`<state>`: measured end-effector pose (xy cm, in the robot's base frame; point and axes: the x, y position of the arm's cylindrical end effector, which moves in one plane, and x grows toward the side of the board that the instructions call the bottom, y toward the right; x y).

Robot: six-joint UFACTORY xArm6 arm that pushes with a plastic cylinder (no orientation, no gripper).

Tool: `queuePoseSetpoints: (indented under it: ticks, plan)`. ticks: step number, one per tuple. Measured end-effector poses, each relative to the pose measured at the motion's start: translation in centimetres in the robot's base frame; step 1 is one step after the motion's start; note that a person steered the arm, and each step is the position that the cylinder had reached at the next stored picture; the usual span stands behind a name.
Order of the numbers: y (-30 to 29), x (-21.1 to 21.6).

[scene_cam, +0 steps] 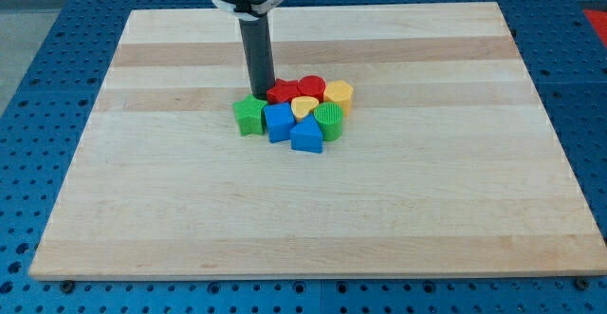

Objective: Push the group of blocks right a bit

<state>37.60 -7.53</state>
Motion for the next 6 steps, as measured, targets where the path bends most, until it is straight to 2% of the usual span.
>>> queuePoseSetpoints:
  ticks: [1,2,4,6]
  plan:
    - [-3.6,-0.9]
    - [-5.5,-0.1]
    - [-4.9,3.9]
    - [-2.2,4.4]
